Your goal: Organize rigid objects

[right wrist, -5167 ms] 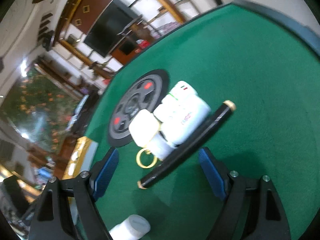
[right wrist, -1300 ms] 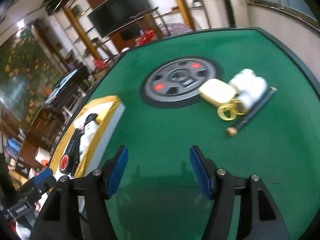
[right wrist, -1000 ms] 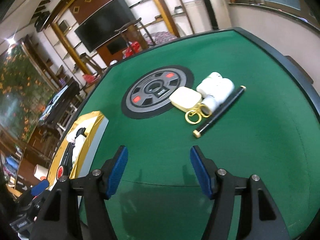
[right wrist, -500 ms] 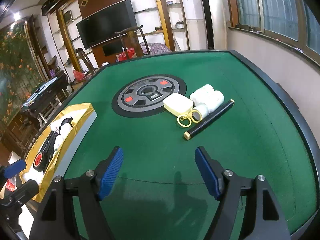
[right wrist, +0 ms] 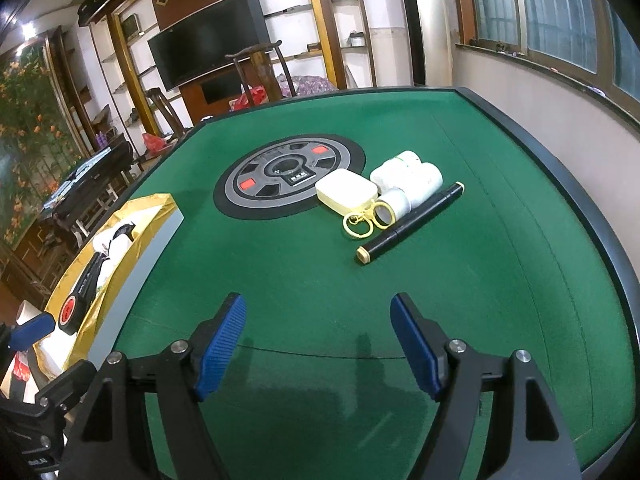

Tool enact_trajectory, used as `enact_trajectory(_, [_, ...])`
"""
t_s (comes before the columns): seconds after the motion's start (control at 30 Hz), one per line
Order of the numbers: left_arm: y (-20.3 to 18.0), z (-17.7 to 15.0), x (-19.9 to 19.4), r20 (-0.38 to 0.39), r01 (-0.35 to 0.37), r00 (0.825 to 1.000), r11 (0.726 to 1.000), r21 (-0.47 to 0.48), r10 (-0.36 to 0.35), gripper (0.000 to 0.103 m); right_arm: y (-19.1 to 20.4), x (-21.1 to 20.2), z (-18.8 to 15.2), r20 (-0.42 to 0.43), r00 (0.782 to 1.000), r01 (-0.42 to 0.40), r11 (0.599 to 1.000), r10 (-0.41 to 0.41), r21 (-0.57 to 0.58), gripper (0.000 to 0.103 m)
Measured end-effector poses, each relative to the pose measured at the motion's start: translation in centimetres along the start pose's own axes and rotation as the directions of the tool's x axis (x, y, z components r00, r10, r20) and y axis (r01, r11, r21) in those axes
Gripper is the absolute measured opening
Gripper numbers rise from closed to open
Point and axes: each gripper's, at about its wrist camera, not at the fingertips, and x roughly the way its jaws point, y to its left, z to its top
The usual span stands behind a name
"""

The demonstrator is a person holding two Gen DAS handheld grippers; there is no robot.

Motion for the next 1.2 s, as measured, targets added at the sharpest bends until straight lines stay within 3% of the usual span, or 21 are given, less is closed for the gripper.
enact_trajectory(0.53, [-2.1, 0.9, 2.3, -0.064, -0.007, 0.998, 0.999, 0.05, 0.01, 0.09, -3.1, 1.5, 0.3, -0.017, 1.0, -0.009, 0.998, 0.01, 0.066, 0.074])
enact_trajectory(0.67, [-2.6, 0.9, 3.3, -0.102, 0.038, 0.994, 0.998, 0.047, -0.033, 0.09, -5.0, 2.0, 1.4, -0.025, 0.999, -0.021, 0.993, 0.024, 0.112, 0.074])
enact_trajectory(0.93, [-2.1, 1.2, 4.3, -0.123, 0.106, 0.987, 0.994, -0.012, -0.107, 0.09, -9.7, 4.4, 6.9, 0.001, 0.989, -0.141, 0.956, 0.146, 0.258, 0.074])
enact_trajectory(1.07, [-1.4, 1.3, 4.4, -0.114, 0.118, 0.986, 0.993, -0.027, -0.12, 0.09, -8.3, 6.9, 10.1, -0.016, 0.977, -0.204, 0.96, 0.211, 0.194, 0.074])
enact_trajectory(1.13, [-0.9, 1.4, 4.4, -0.107, 0.129, 0.985, 0.991, -0.043, -0.133, 0.09, -6.9, 8.9, 11.6, -0.066, 0.962, -0.253, 0.956, 0.265, 0.15, 0.074])
enact_trajectory(1.2, [-0.5, 1.5, 4.4, -0.101, 0.143, 0.984, 0.988, -0.056, -0.148, 0.09, -5.3, 11.1, 12.8, -0.113, 0.958, -0.251, 0.963, 0.262, 0.103, 0.074])
